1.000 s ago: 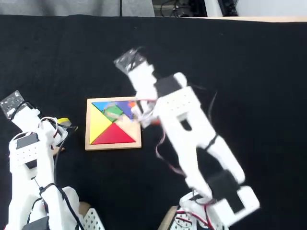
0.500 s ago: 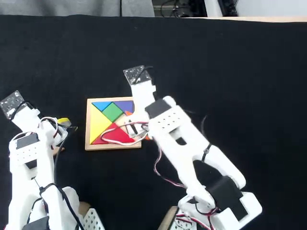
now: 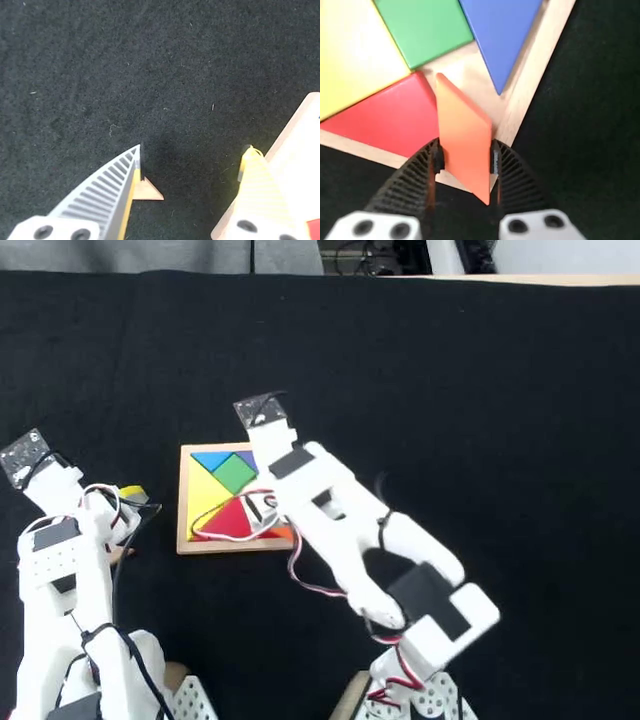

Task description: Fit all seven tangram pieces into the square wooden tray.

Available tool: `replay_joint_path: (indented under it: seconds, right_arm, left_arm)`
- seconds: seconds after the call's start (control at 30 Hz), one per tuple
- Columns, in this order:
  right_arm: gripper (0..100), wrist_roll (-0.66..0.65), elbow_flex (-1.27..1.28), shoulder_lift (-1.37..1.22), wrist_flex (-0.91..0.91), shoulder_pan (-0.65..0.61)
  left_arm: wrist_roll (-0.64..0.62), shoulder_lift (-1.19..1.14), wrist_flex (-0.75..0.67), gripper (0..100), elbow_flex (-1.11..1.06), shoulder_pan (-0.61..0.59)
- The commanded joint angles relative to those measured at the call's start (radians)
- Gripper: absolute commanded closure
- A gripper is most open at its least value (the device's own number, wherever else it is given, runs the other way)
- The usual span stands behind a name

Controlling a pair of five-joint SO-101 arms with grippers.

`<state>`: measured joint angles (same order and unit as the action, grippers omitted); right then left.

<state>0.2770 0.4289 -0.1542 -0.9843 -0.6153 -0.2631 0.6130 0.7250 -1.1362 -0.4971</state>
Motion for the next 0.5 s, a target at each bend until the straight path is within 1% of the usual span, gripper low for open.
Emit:
replay_joint_path:
  seconds: [0.0, 0.17, 0.3, 0.33, 0.47]
  right_arm:
    - [97.9, 0.011, -0.082, -0.016, -0.018, 0.006]
    - [96.5, 0.066, -0.085, -0.016, -0.018, 0.006]
    - [84.3, 0.066, -0.085, -0.019, -0.025, 0.005]
    - [82.9, 0.064, -0.085, -0.019, -0.025, 0.003]
    - [82.9, 0.037, -0.087, -0.007, -0.029, 0.005]
  left_arm:
    - [-0.003, 0.015, -0.011, 69, 0.01, 0.004]
    - [-0.003, 0.015, -0.011, 69, 0.01, 0.004]
    - [-0.003, 0.015, -0.011, 69, 0.01, 0.004]
    - [-0.003, 0.015, -0.011, 69, 0.01, 0.004]
    - [-0.003, 0.015, -0.011, 69, 0.01, 0.004]
